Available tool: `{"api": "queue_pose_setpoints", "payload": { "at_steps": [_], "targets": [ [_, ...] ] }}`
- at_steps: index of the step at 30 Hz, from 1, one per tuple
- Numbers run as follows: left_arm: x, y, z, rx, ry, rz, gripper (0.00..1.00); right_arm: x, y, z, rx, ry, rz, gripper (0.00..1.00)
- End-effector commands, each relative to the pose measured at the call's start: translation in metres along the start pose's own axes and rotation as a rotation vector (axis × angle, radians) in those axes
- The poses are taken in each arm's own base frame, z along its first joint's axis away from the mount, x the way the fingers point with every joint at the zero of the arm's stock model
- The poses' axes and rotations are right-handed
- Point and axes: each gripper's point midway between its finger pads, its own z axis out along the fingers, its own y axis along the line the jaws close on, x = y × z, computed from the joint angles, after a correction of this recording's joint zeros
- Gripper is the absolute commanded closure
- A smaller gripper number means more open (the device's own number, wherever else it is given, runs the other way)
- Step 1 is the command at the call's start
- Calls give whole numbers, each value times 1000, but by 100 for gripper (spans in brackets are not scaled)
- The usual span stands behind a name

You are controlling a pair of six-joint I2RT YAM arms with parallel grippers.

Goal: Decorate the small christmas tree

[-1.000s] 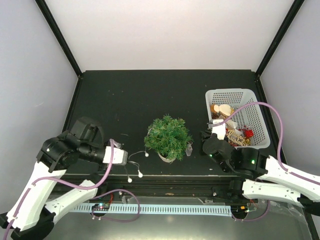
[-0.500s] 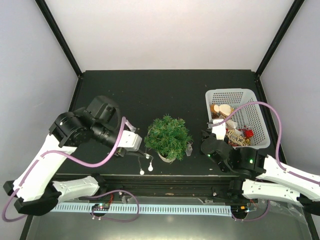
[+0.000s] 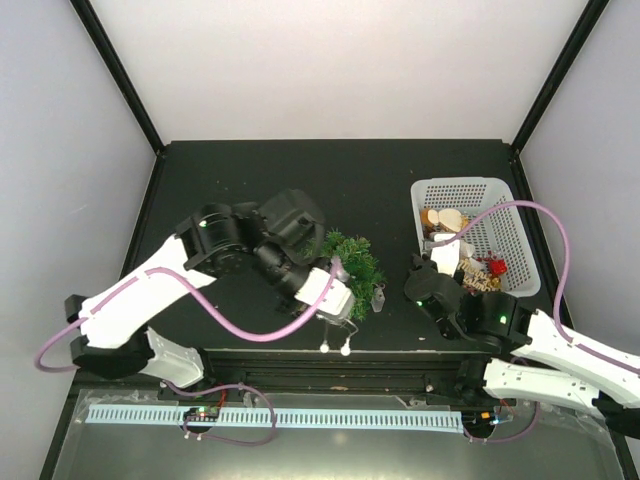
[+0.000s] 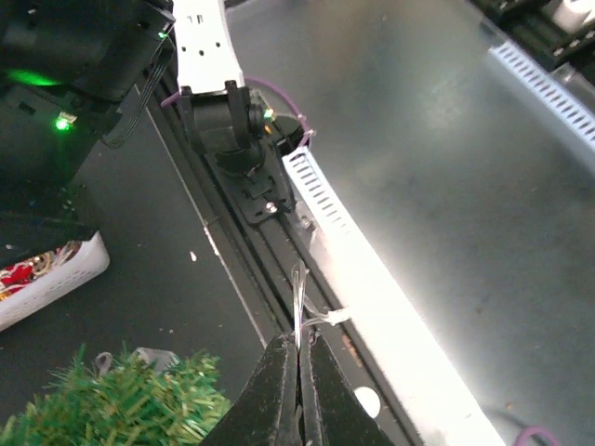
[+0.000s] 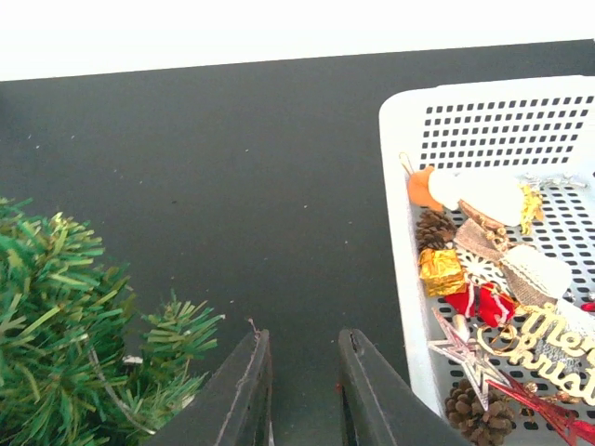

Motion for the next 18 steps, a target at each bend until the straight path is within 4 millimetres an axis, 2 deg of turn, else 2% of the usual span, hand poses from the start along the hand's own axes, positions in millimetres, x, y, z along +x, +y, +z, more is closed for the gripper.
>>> {"api": "queue_pose_setpoints", "payload": {
  "at_steps": [1, 7, 9, 16, 18],
  "targets": [
    [-17, 22, 6, -96, 50, 90, 98, -19, -8, -3, 22, -55, 41, 77],
    [-36, 66, 18, -178, 113, 145, 98, -15, -19, -2, 35, -58, 50, 76],
    [-47, 76, 13, -210, 108, 174, 98, -12, -23, -1, 38, -59, 53, 76],
    [-41, 95, 22, -259, 197, 290, 98, 0, -28, 5, 42, -48, 52, 76],
    [-40, 101, 22, -287, 224, 322, 98, 6, -24, 7, 19, -30, 53, 76]
  ]
}}
